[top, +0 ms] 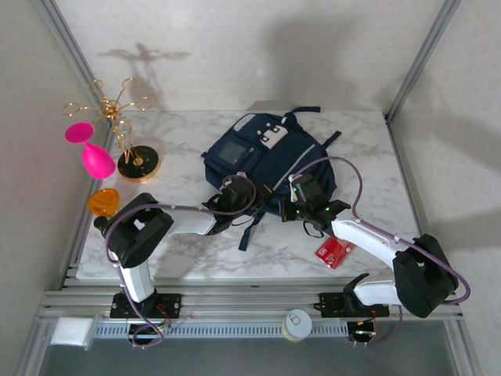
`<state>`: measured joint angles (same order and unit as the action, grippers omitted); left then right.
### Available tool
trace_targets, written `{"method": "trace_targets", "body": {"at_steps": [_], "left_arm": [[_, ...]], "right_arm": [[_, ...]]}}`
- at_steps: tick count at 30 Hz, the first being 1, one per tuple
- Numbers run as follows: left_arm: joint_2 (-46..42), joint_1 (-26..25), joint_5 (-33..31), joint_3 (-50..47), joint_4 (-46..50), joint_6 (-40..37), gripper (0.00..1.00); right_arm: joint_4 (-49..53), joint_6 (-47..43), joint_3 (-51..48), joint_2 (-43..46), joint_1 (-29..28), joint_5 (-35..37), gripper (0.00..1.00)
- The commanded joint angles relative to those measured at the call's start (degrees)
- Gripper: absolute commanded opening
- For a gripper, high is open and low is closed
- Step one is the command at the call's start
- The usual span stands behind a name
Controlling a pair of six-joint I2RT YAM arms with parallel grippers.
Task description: Pack the student bag
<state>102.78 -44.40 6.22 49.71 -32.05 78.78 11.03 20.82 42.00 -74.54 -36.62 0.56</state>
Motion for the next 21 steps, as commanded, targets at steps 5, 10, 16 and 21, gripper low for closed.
{"method": "trace_targets", "body": {"at_steps": [5, 10, 16, 21], "left_arm": [[-7.97, 11.68, -5.33, -1.66, 13.06, -14.67, 0.00], [-11.11, 17.71, 1.15, -2.07, 16.70, -22.39, 0.00], [-16.91, 15.34, 6.06, -6.15, 13.75, -18.08, 0.42], [-22.58, 7.21, 2.62, -13.82, 4.84, -6.61, 0.58]], "right_arm": [[15.20, 4.42, 3.14, 3.50, 0.04, 11.98, 0.00], [12.52, 3.53, 5.77, 1.53, -1.09, 7.89, 0.00], [5.44, 5.13, 10.95, -4.86, -7.73, 0.73, 0.00], [2.29, 4.92, 9.61, -5.33, -8.08, -0.82, 0.00]]}}
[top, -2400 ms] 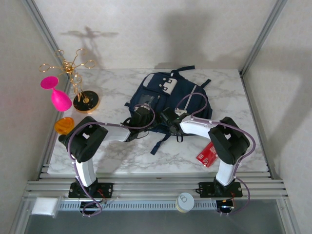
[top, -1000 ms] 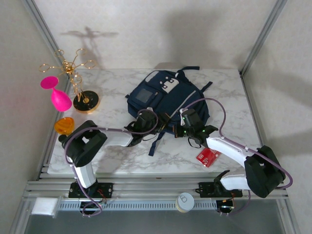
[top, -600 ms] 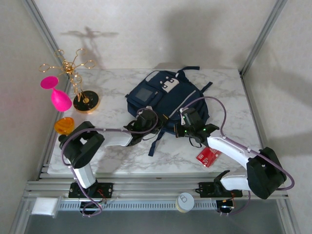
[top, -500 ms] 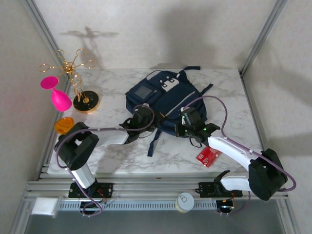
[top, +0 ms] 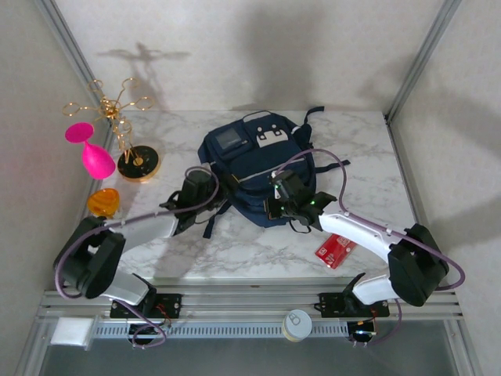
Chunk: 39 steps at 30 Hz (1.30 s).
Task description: Pack the student bag
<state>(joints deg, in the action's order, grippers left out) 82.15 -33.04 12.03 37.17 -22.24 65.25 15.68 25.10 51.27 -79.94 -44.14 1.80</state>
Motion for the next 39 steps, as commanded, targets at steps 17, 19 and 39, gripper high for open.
{"method": "trace_targets", "body": {"at_steps": [17, 19, 39], "left_arm": [[8.90, -9.15, -18.78, 3.67, -0.91, 13.03, 0.12], [6.83, -8.01, -20.35, 3.12, 2.56, 11.16, 0.00], [-14.73, 1.34, -9.15, -2.09, 15.49, -0.61, 0.56]], "right_arm": [[1.27, -0.49, -1.52, 1.72, -0.57, 6.86, 0.00], [2.69, -0.42, -2.03, 1.97, -0.23, 8.76, 0.00], [-2.44, 0.73, 1.82, -2.21, -3.78, 2.55, 0.00]]}}
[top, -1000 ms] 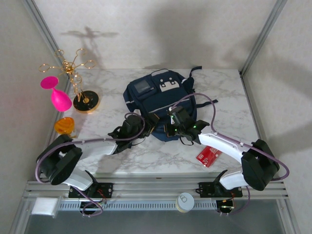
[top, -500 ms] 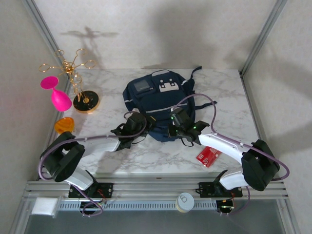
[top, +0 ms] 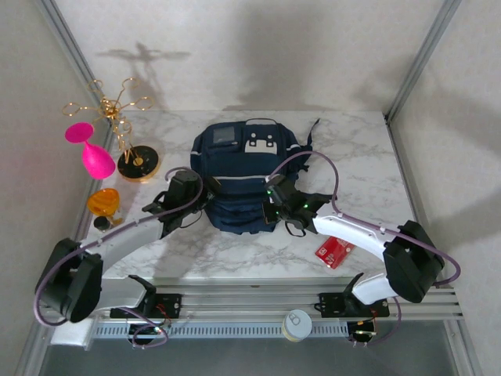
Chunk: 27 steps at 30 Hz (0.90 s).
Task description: Pack the student bag
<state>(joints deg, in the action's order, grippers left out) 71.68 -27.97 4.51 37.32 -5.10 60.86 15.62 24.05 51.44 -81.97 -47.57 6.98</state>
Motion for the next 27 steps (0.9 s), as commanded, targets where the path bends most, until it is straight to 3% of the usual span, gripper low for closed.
{"method": "trace_targets", "body": {"at_steps": [1, 7, 11, 15, 19, 22, 27], "left_arm": [[-5.24, -5.60, -2.47, -3.53, -2.90, 6.61, 0.58], [-1.11, -14.46, -5.28, -5.43, -13.30, 20.69, 0.60], [6.41, -15.65, -4.54, 0.51, -15.53, 21.61, 0.62], [10.51, -18.51, -8.29, 1.30, -15.25, 26.10, 0.60], [14.79, -17.53, -9.52, 0.96, -17.33, 28.32, 0.44], [15.42, -16.67, -13.63, 4.42, -6.91, 24.15, 0.25], [9.41, -11.98, -16.62, 1.01, -0.95, 18.27, 0.00]], "right_arm": [[-2.77, 1.62, 1.48, -0.20, -0.50, -3.07, 0.00], [-3.92, 1.02, 0.88, -0.56, -1.00, -3.38, 0.00], [-5.07, 0.53, -0.26, -0.20, -0.97, -3.04, 0.00], [-5.06, -0.11, -0.11, -0.83, -0.99, -1.94, 0.00], [-5.85, -1.01, -0.43, -0.96, -0.97, -1.48, 0.00], [-3.22, -1.14, 0.33, -0.91, -0.95, 1.10, 0.00], [2.03, -0.42, -0.77, 0.44, 0.06, 7.36, 0.00]]}}
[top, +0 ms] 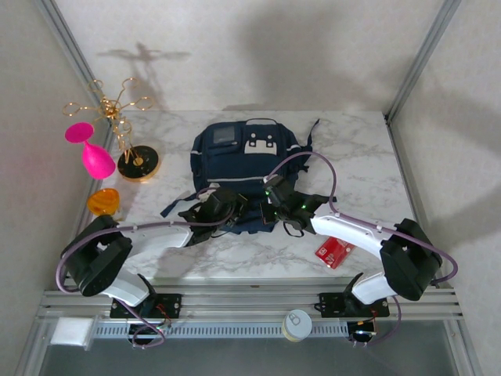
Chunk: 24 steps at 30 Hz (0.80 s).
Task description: Pack the student bag
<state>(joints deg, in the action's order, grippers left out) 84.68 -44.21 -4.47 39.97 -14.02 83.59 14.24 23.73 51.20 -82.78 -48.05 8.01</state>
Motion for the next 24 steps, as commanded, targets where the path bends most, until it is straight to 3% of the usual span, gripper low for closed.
{"method": "trace_targets", "body": {"at_steps": [1, 7, 11, 15, 24], "left_arm": [[-5.14, 5.34, -7.66, -2.33, 9.31, -5.71, 0.00], [-15.41, 14.20, -4.87, -6.31, 15.87, -18.07, 0.00], [-17.61, 19.25, -2.12, -5.71, 19.24, -25.40, 0.00], [-19.41, 23.51, -0.71, -5.33, 22.33, -28.28, 0.00], [-19.46, 27.04, 1.21, -4.49, 23.19, -31.99, 0.00]], "right_arm": [[4.48, -0.12, -0.78, 1.64, 0.89, 7.26, 0.00], [6.63, -1.57, -2.14, 2.11, 6.15, 10.54, 0.00], [5.13, -2.17, -0.25, -1.53, 10.01, 12.66, 0.00], [5.51, -1.82, 3.87, -5.10, 12.85, 16.76, 0.00], [2.22, -5.01, 7.04, -9.39, 18.86, 15.55, 0.00]]}}
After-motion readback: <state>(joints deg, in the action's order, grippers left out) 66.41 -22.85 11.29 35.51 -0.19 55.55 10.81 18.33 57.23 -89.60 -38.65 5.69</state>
